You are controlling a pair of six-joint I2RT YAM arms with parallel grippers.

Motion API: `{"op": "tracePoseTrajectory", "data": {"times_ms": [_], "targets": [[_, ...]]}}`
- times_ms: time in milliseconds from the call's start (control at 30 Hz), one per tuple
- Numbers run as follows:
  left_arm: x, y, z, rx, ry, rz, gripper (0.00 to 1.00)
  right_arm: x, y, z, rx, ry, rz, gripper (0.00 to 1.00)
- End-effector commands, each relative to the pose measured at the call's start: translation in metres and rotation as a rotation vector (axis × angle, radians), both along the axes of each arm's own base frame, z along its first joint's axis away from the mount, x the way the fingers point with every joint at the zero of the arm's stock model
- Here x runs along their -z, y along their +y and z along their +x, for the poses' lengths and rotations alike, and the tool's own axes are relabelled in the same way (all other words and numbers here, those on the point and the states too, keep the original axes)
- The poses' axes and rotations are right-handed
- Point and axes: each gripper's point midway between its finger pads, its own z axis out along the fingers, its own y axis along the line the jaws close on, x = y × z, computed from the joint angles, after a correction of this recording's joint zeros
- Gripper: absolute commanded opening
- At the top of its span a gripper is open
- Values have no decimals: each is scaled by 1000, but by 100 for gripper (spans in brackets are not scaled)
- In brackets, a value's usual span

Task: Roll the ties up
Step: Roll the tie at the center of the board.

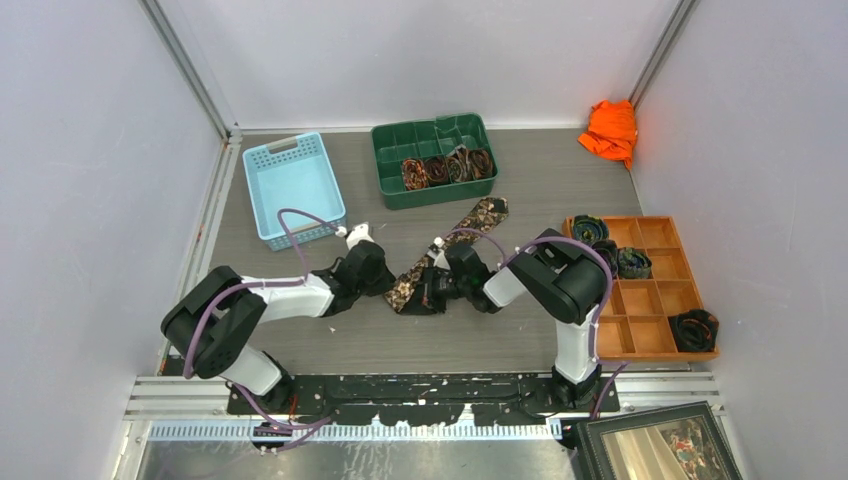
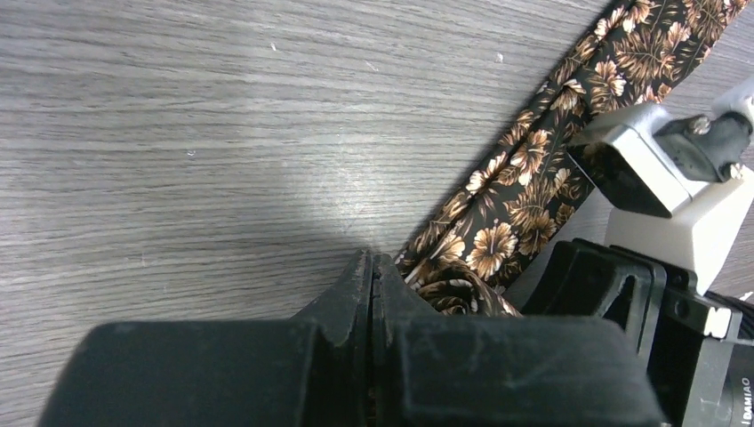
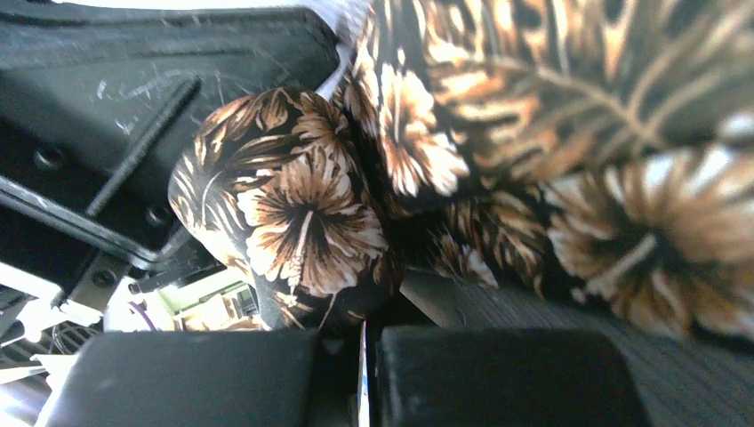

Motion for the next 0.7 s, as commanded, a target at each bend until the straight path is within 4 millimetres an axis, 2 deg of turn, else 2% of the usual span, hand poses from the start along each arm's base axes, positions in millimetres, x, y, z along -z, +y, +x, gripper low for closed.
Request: {"op": "tracePoseTrajectory", "data": {"times_ms": [0,233,367,467,600,667], "targets": [[15,4,-18,17,54,14,0,-15,14,18,11,-60,36,1],[17,17,-12,-13,44,100,0,-18,22,25,16,-64,55,2],[10,44,-5,-104,37,233,0,-23,15,20,13,-90,50,4],[-14,57,10,-160,-16,313,0,-35,7,14,3,-136,41,13],[-58,79,30,-249,-92,420,0,-75,-3,11,-10,-251,36,27],[-87,85,39,-278,-143,437,0,-95,-16,10,-11,-347,-34,42]]}}
